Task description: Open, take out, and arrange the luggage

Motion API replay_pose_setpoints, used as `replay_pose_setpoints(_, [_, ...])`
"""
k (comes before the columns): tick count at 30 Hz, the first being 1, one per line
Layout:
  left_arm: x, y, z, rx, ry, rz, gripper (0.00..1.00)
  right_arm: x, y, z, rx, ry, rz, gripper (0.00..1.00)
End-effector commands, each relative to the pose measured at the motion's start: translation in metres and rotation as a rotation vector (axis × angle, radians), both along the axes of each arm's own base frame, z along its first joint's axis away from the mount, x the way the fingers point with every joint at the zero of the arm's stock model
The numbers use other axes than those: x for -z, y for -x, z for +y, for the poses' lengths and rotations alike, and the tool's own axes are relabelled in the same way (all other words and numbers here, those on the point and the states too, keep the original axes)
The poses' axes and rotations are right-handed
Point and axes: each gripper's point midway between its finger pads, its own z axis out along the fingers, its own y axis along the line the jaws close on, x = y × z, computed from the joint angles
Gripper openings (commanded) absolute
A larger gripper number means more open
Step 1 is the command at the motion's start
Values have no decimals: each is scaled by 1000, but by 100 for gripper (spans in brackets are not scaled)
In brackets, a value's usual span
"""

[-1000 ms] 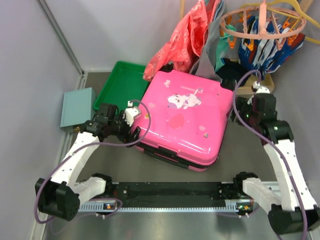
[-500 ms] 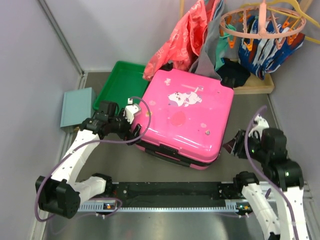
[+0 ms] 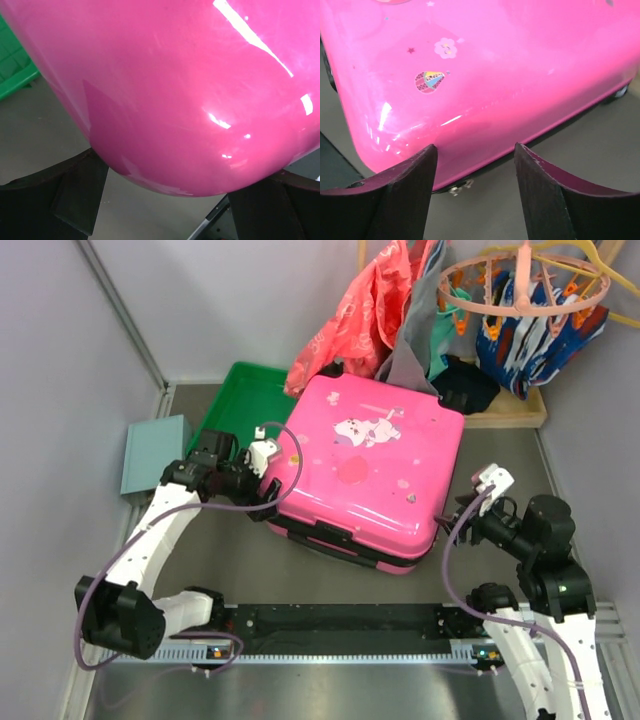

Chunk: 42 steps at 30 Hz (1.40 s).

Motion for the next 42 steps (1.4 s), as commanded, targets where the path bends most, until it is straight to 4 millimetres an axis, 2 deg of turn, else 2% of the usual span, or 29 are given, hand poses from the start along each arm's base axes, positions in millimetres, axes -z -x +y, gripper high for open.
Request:
replay_pose_setpoints(1, [-179, -154, -30, -121, 253, -803, 92, 20, 12, 16, -318, 241, -170, 66])
replay_pose_setpoints(2, [-177, -155, -31, -119, 252, -800, 92, 28, 16, 18, -350, 244, -151, 66])
replay_pose_setpoints(3, [-180, -156, -31, -116, 253, -805, 92, 47, 19, 19, -373, 262, -118, 66])
replay_pose_setpoints(7, [-178, -156, -30, -109, 234, -808, 92, 99, 34, 4, -440, 429, -72, 66])
replay_pose_setpoints(10, [-181, -149, -33, -83, 248, -815, 92, 110, 41, 8, -525, 438, -30, 65])
replay_pose_setpoints(12, [-176, -144, -34, -73, 249, -786, 92, 116, 35, 2, -504, 471, 13, 63])
replay_pose_setpoints(13, [-180, -141, -33, -73, 255, -794, 92, 119, 34, 2, -501, 468, 36, 61])
replay_pose_setpoints(16, [-184, -136, -34, -64, 260, -805, 92, 118, 36, 9, -511, 421, 62, 61])
replay_pose_setpoints(21, [-182, -137, -36, -58, 270, -798, 92, 120, 22, 9, -466, 415, 52, 57])
replay_pose_setpoints(24, [-179, -138, -37, -57, 271, -794, 92, 113, 18, 15, -451, 369, 34, 54])
replay_pose_setpoints(26, [-179, -139, -38, -55, 275, -791, 92, 113, 23, 18, -474, 352, 43, 50])
replay_pose_setpoints(29, [-179, -139, -38, -55, 281, -787, 92, 112, 31, 16, -501, 365, 76, 49])
replay_pose_setpoints(34, [-179, -139, -38, -56, 277, -789, 92, 124, 44, 1, -546, 479, 124, 49])
replay_pose_setpoints(35, [-178, -139, -38, -56, 275, -787, 92, 129, 56, 1, -587, 472, 155, 49])
replay_pose_setpoints(37, [-177, -139, -37, -55, 273, -790, 92, 128, 54, 2, -588, 471, 135, 50])
replay_pose_setpoints(39, [-177, -140, -37, -55, 272, -791, 92, 127, 41, 4, -551, 469, 106, 50])
replay_pose_setpoints(42, [-175, -140, -38, -54, 271, -786, 92, 120, 42, 17, -587, 396, 98, 49])
